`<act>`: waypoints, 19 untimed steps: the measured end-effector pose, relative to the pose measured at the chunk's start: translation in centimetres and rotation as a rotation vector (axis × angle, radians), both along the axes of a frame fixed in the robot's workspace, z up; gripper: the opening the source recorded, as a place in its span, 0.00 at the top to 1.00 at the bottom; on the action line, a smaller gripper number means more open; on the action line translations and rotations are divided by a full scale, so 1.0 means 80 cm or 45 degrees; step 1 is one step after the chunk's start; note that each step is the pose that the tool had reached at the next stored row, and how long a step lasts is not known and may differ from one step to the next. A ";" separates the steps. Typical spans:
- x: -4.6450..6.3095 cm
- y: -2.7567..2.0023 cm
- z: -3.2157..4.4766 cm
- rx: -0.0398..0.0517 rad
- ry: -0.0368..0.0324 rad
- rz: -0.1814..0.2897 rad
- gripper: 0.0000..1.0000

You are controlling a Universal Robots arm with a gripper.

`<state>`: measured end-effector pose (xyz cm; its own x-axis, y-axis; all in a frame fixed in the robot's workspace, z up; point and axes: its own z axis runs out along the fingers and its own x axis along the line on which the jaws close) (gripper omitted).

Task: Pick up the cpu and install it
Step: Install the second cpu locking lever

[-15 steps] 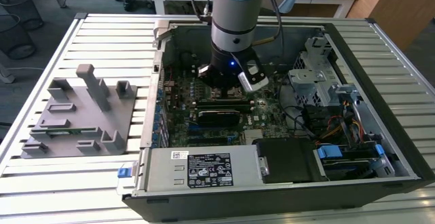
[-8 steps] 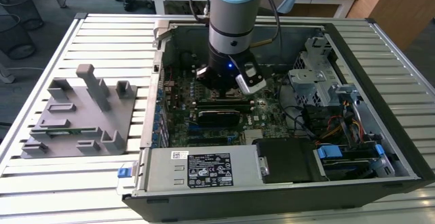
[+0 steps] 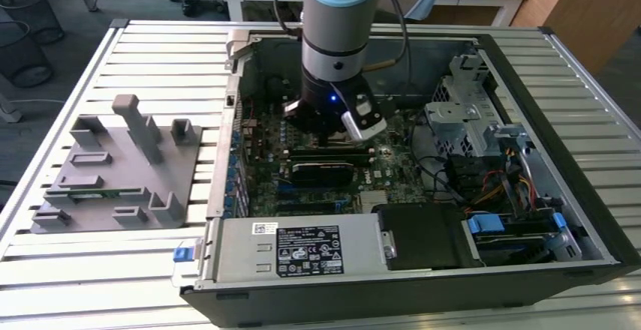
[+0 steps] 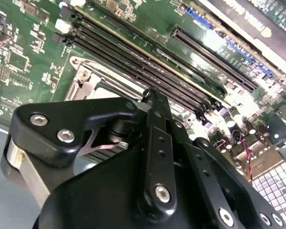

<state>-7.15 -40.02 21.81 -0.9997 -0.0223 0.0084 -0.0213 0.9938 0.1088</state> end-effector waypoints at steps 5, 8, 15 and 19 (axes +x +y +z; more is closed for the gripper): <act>0.000 -0.0020 -0.0047 0.006 0.0167 0.000 0.89; 0.000 -0.0039 -0.0074 0.015 0.0168 0.000 0.89; -0.003 -0.0125 -0.0110 0.041 0.0169 0.000 0.89; -0.006 -0.0139 -0.0140 0.052 0.0167 0.000 0.89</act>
